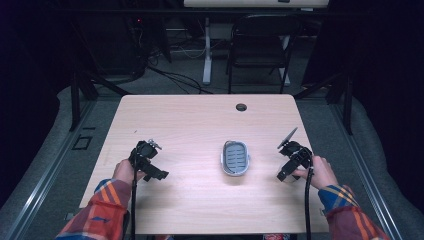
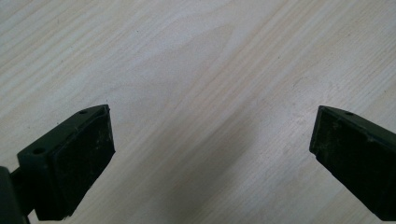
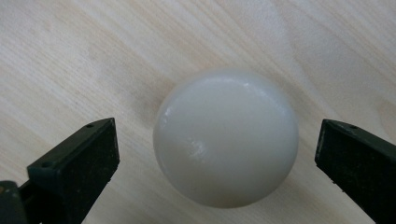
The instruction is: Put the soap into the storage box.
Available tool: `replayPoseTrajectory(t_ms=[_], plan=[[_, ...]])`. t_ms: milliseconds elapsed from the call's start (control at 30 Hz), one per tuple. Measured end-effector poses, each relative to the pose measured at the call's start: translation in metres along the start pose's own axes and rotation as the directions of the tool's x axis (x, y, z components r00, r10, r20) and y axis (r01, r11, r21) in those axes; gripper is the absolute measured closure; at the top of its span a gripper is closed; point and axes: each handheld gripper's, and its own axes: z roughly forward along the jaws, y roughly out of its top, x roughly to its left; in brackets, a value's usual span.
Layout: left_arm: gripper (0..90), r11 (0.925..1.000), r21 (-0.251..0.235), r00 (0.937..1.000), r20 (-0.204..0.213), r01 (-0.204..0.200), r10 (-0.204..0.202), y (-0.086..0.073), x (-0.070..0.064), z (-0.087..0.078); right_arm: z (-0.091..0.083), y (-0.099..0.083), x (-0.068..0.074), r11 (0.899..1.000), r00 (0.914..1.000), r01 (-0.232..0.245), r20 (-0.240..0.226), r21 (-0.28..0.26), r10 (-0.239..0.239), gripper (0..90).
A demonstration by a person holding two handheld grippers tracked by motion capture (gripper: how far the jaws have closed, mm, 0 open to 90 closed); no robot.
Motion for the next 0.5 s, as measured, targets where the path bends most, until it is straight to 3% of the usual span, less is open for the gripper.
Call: replayPoseTrajectory(t_ms=[67,100,133,167,233,267,333,467,500], plan=[[0.0,1.0000,0.000,1.0000,0.001,0.000,0.000,0.000,0.000,0.000,-0.001,0.002,-0.001,0.999,0.9995,0.030,0.001,0.039,-0.030,0.0],[0.0,1.0000,0.001,1.0000,0.001,0.000,0.000,0.000,0.000,0.000,0.002,0.001,0.000,1.000,1.0000,0.004,-0.006,0.012,-0.004,1.4],[0.0,1.0000,-0.001,1.0000,0.001,0.001,-0.001,0.000,0.000,0.000,0.003,0.002,0.001,1.000,0.9999,0.015,-0.009,0.020,-0.015,5.9],[0.0,1.0000,0.000,1.0000,0.000,0.000,0.000,0.000,0.000,0.000,-0.004,0.008,-0.003,0.988,0.9947,0.100,0.011,0.121,-0.103,9.6],[0.0,1.0000,-0.001,1.0000,-0.001,0.000,0.000,0.000,0.000,-0.001,0.002,0.004,0.001,0.999,0.9993,0.036,-0.002,0.035,-0.036,12.5],[0.0,1.0000,-0.002,1.0000,0.001,0.000,0.000,0.000,0.000,-0.001,0.004,0.003,0.003,1.000,0.9998,0.021,-0.003,0.011,-0.021,13.6],[0.0,1.0000,-0.003,1.0000,0.001,0.001,-0.001,0.000,0.000,0.000,0.001,0.005,0.001,0.997,0.9983,0.056,0.011,0.054,-0.057,14.6],[0.0,1.0000,0.003,1.0000,0.004,0.000,0.000,0.000,0.000,0.000,0.003,0.006,0.002,0.998,0.9989,0.041,0.020,0.051,-0.042,18.8],[0.0,1.0000,0.003,1.0000,0.003,0.000,0.000,0.000,-0.001,0.000,0.006,0.004,0.003,0.999,0.9996,0.020,0.019,0.027,-0.021,19.0]])
